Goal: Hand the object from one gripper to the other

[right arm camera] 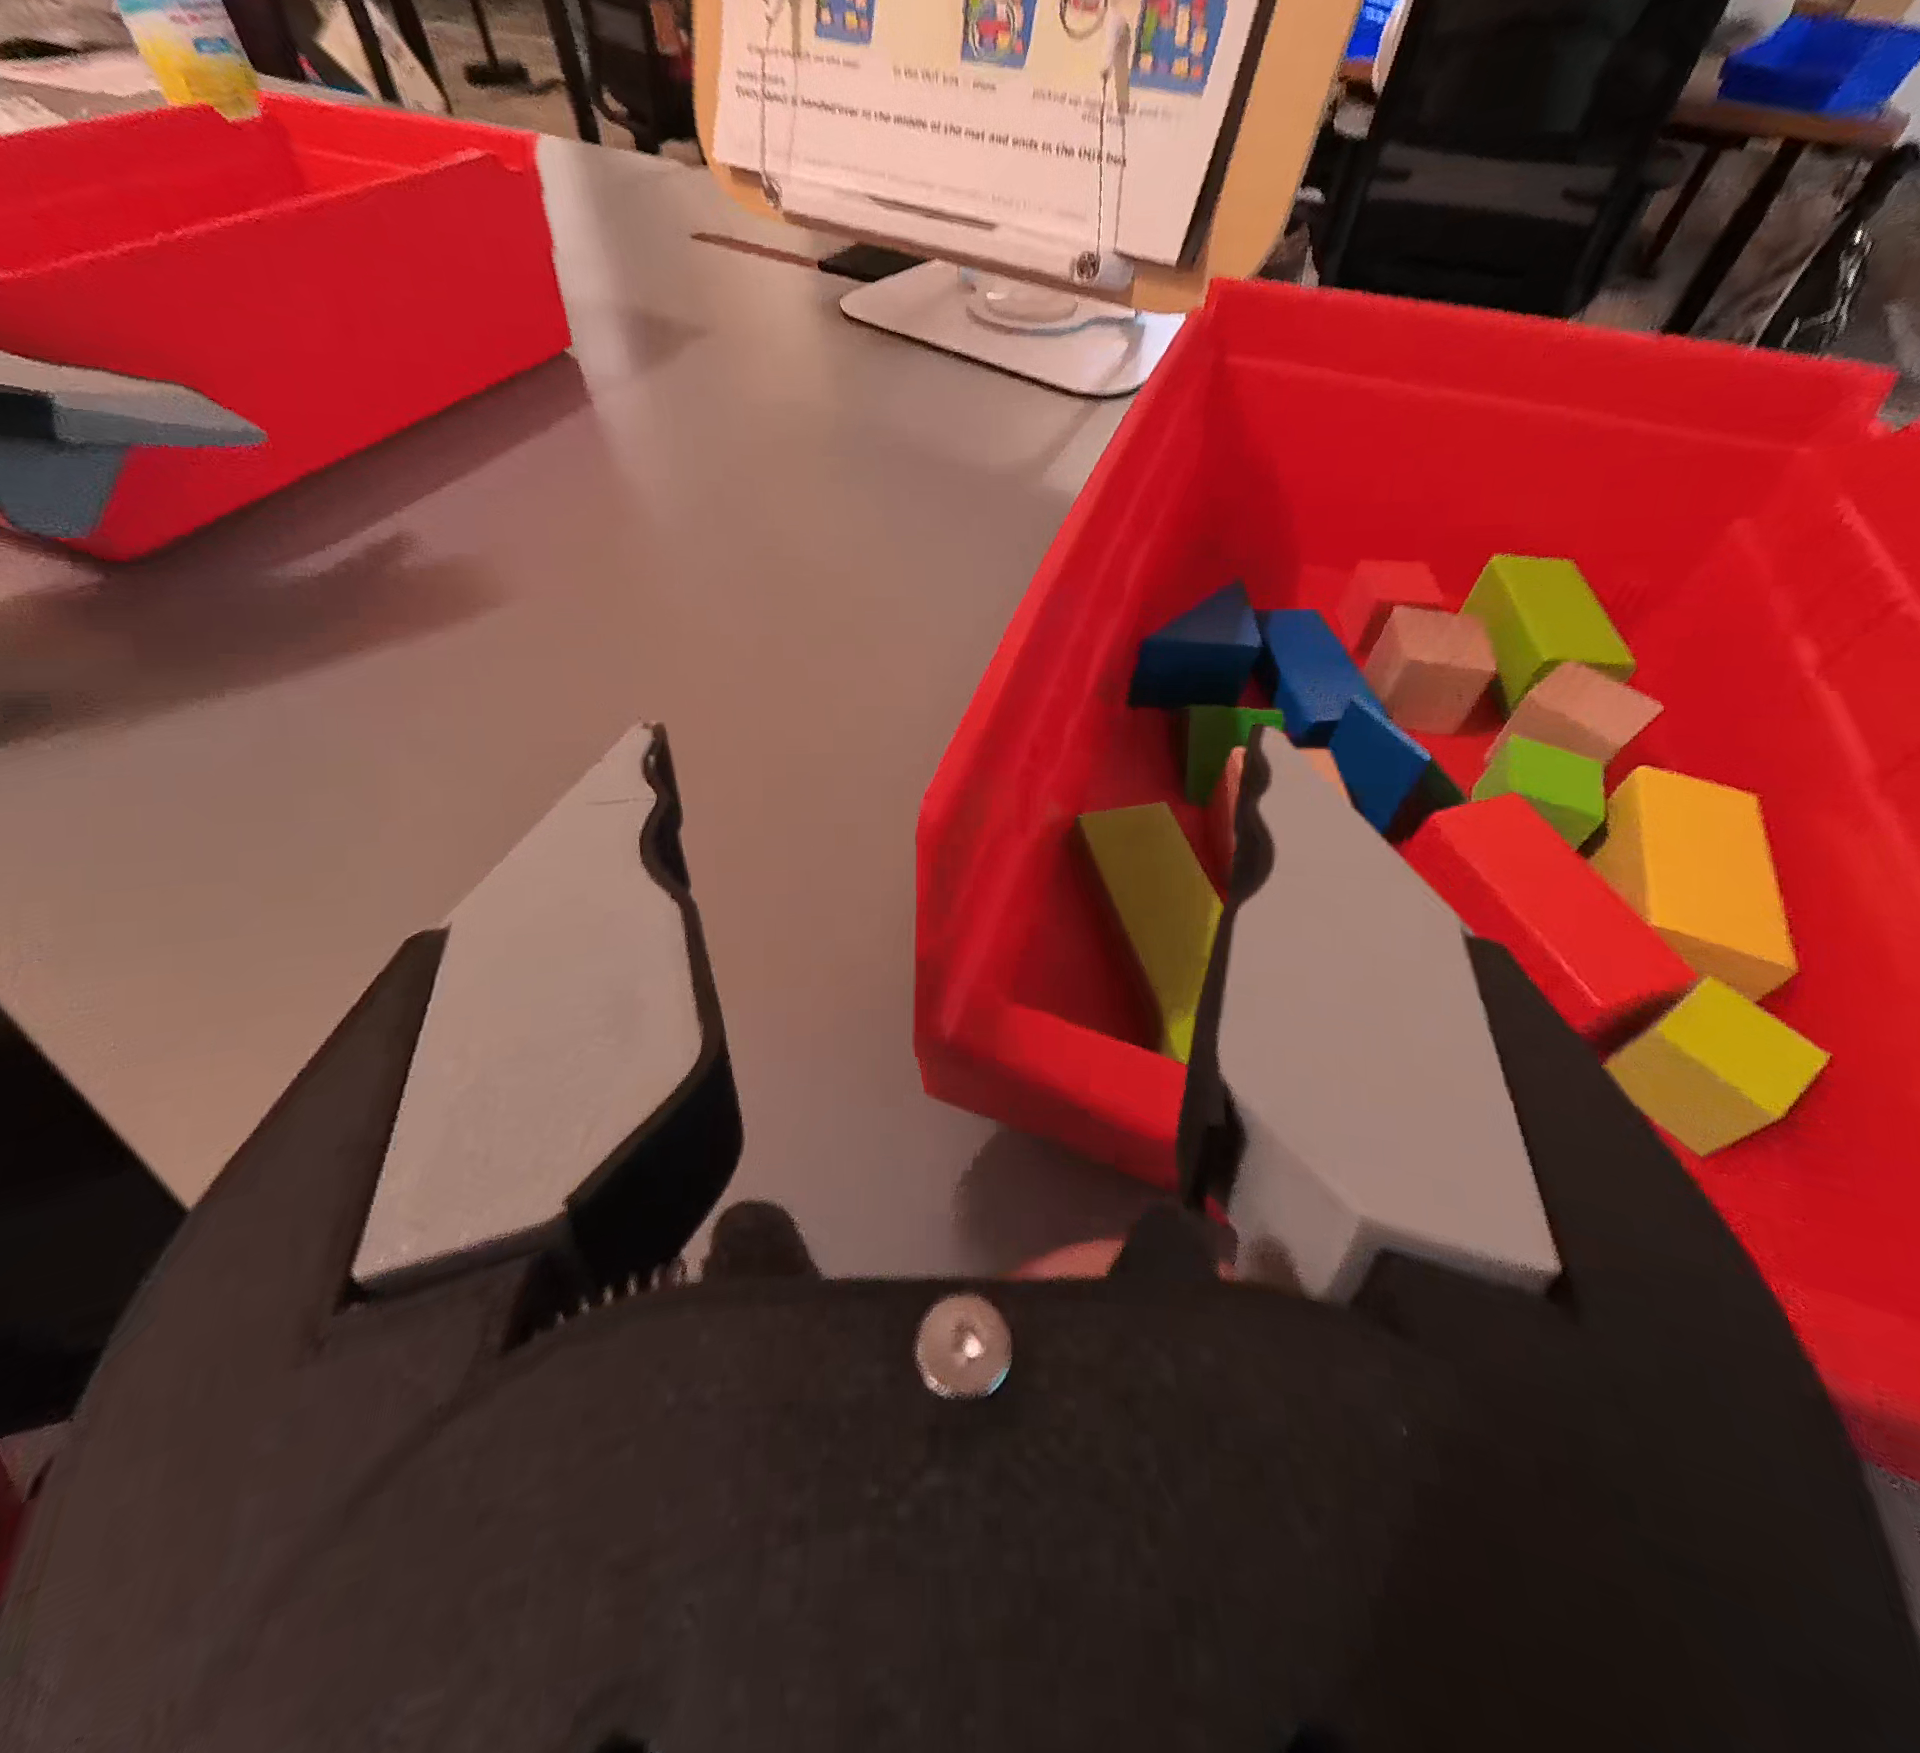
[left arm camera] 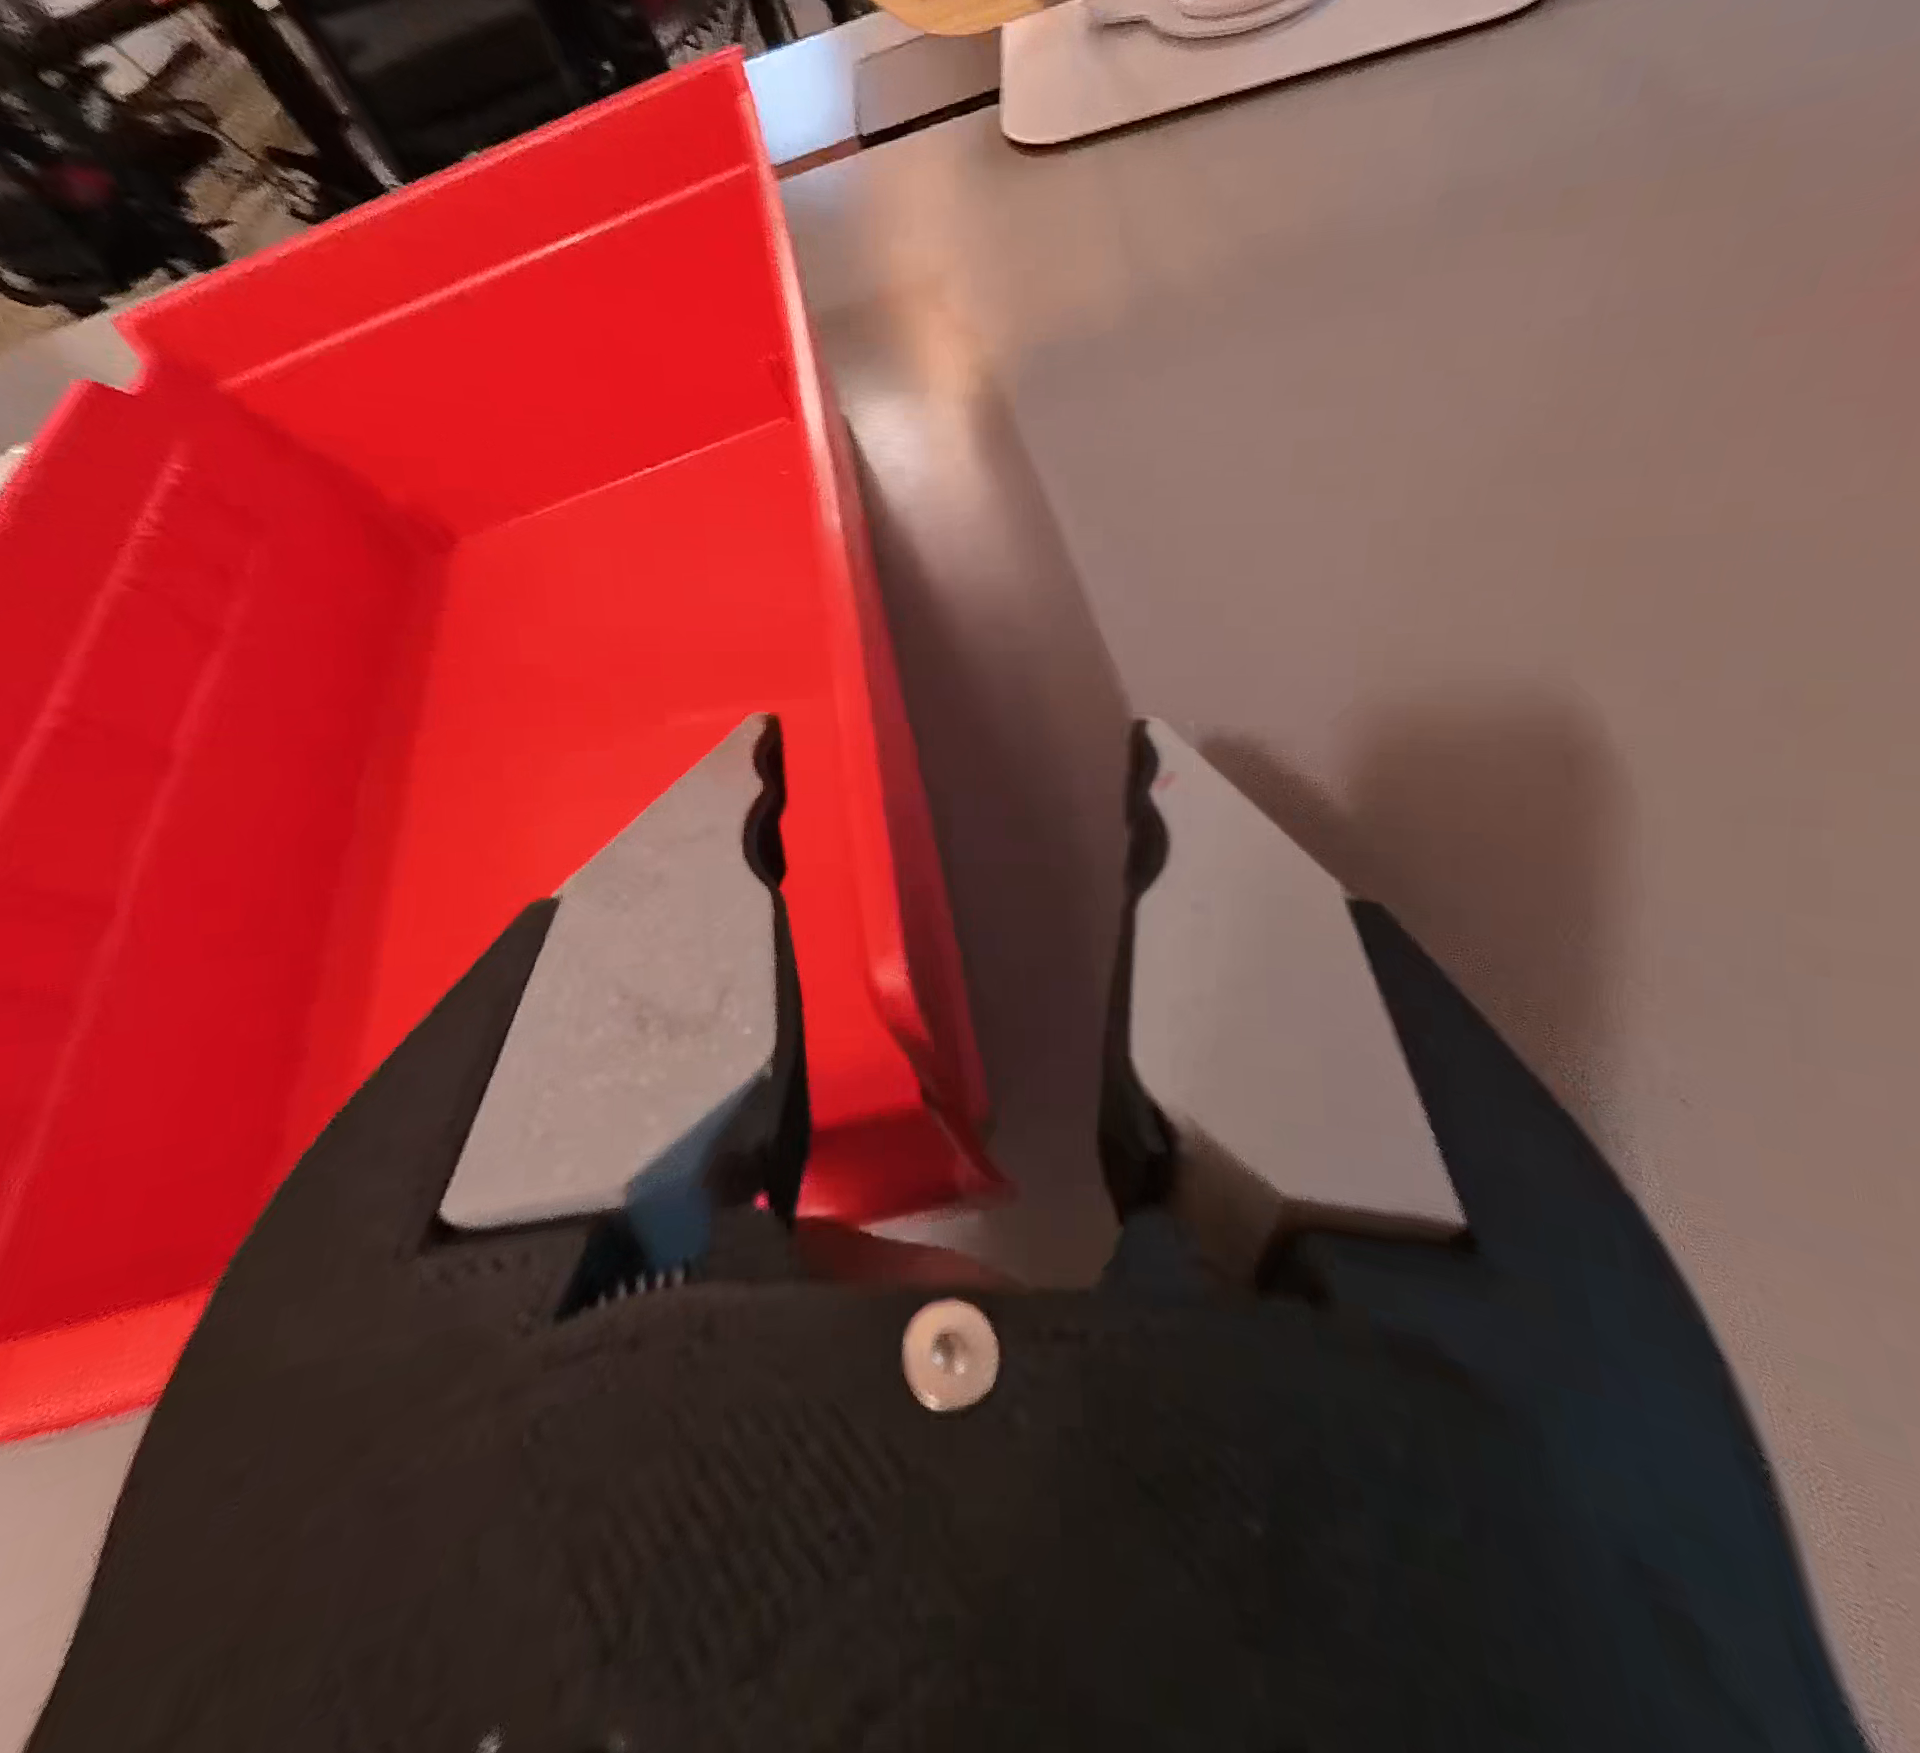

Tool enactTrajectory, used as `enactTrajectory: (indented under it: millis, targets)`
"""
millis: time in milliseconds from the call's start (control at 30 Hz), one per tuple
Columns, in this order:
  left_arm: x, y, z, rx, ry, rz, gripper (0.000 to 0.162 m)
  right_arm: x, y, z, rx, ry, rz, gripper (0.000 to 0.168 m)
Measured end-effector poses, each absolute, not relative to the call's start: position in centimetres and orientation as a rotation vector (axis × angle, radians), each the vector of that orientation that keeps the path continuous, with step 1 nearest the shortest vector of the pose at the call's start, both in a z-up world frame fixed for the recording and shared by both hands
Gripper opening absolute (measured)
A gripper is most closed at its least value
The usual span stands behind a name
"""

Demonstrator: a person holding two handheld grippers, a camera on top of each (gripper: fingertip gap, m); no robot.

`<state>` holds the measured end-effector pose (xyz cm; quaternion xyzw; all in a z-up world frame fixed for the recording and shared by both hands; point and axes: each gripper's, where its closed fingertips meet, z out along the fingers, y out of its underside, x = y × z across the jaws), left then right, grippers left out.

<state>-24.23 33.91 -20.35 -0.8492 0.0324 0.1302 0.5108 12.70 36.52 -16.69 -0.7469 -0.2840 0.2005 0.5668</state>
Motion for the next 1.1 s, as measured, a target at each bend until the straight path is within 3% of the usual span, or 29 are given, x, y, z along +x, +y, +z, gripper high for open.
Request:
enactTrajectory:
  millis: [33,100,167,200,300,367,433,467,533,567,800,833,867,900,933,1100]
  targets:
    - [-24.7,33.9,-20.2,-2.036,0.075,0.334,0.049,12.7,37.0,-17.2,-1.782,-0.668,0.450,0.106]
    - [-25.5,33.7,-19.5,-1.999,0.084,0.348,0.011,13.1,38.1,-18.0,-1.818,-0.676,0.363,0.103]
    - [-26.9,33.3,-19.2,-1.995,0.091,0.396,0.004,13.3,39.0,-18.8,-1.843,-0.700,0.274,0.087]
    - [-27.3,33.2,-19.6,-2.016,0.103,0.397,0.004,13.1,39.1,-19.3,-1.859,-0.732,0.249,0.060]
    - [-27.6,32.8,-19.8,-2.024,0.106,0.301,0.004,12.5,38.7,-19.2,-1.837,-0.791,0.216,0.027]
    - [-27.6,32.5,-20.1,-2.077,0.076,0.249,0.033,12.9,38.9,-19.2,-1.839,-0.783,0.155,0.033]
    - [-27.4,32.6,-20.8,-2.141,0.068,0.193,0.062,13.4,39.4,-19.5,-1.855,-0.772,0.080,0.057]
    - [-27.5,32.7,-20.9,-2.149,0.071,0.196,0.058,13.5,39.6,-19.8,-1.879,-0.768,0.071,0.062]
    - [-28.1,32.8,-20.7,-2.125,0.065,0.246,0.022,13.2,39.4,-20.4,-1.935,-0.778,0.111,0.053]
    - [-28.2,32.8,-20.7,-2.118,0.075,0.251,0.012,13.2,39.4,-20.4,-1.938,-0.773,0.115,0.053]
    - [-28.0,32.8,-21.3,-2.144,0.223,0.277,0.005,13.5,39.9,-21.2,-1.970,-0.795,0.017,0.058]
    - [-28.0,32.9,-21.4,-2.154,0.246,0.287,0.005,13.3,39.9,-21.2,-1.972,-0.795,0.015,0.053]
    - [-28.1,33.0,-21.4,-2.167,0.248,0.278,0.005,12.9,39.7,-21.0,-1.969,-0.800,0.038,0.041]
    - [-28.1,33.0,-21.4,-2.180,0.238,0.243,0.004,12.4,39.4,-20.5,-1.968,-0.789,0.078,0.016]
    - [-28.3,33.0,-21.1,-2.171,0.219,0.213,0.003,12.8,39.5,-20.3,-1.994,-0.743,0.061,0.010]
    - [-29.5,32.5,-19.9,-2.066,0.264,0.257,0.004,12.3,39.4,-20.3,-1.991,-0.736,0.062,0.007]
